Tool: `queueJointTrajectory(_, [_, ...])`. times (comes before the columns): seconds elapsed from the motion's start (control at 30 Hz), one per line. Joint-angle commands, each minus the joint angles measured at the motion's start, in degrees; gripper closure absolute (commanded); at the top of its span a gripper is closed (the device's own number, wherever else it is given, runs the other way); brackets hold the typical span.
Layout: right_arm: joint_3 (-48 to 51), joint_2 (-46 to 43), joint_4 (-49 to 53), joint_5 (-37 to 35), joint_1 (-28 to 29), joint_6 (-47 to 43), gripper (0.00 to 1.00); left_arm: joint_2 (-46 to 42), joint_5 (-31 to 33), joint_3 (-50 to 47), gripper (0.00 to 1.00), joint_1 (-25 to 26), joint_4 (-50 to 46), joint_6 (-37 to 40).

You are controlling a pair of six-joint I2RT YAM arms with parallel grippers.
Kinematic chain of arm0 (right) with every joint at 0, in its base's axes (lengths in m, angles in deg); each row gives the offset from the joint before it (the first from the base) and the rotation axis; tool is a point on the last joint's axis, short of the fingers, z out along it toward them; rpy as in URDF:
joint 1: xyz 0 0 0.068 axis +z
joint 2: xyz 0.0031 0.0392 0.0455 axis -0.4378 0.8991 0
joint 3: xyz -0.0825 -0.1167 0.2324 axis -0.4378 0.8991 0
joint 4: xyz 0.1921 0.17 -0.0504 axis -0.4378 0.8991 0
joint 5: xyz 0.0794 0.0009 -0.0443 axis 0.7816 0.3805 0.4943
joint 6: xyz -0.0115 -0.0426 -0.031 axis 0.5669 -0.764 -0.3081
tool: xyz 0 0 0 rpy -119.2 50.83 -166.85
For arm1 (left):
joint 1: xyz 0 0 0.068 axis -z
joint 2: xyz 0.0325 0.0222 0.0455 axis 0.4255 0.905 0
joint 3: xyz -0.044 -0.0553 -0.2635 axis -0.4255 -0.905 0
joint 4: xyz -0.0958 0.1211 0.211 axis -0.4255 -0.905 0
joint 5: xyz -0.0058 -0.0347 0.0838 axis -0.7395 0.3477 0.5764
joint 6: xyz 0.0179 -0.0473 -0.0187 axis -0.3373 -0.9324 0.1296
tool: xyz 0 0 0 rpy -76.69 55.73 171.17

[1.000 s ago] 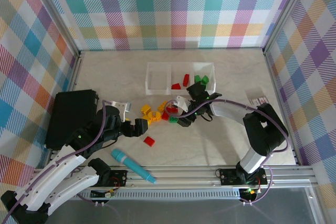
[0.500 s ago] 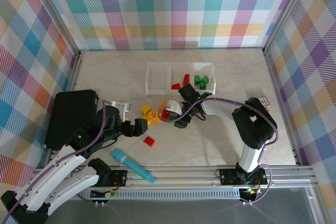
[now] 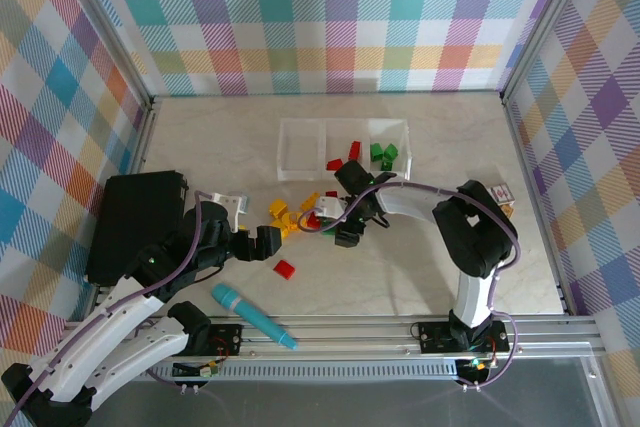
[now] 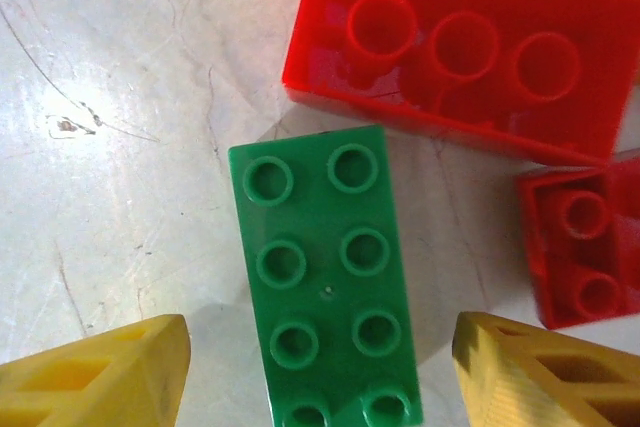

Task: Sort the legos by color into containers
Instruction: Pick up the lego from the center of the table.

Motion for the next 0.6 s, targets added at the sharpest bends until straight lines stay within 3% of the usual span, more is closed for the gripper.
queueJointTrajectory(0.0, [-1.59, 2.23, 2.39, 0.20, 1.00, -2.34, 0.30, -0.77, 0.22, -0.81, 0.00, 0.91, 0.59, -0.65])
queueJointTrajectory(0.27, [-4.15, 4.35, 3.82, -1.27, 1.70, -3.25, 0.37, -1.15, 0.48, -0.72, 0.00, 0.86, 0.23, -0.63])
queueJointTrajectory(0.57, [-3.34, 3.27, 4.28, -2.81, 1.72, -3.23, 0.55, -1.33, 0.64, -0.69, 0.00, 0.85, 0.15, -0.74])
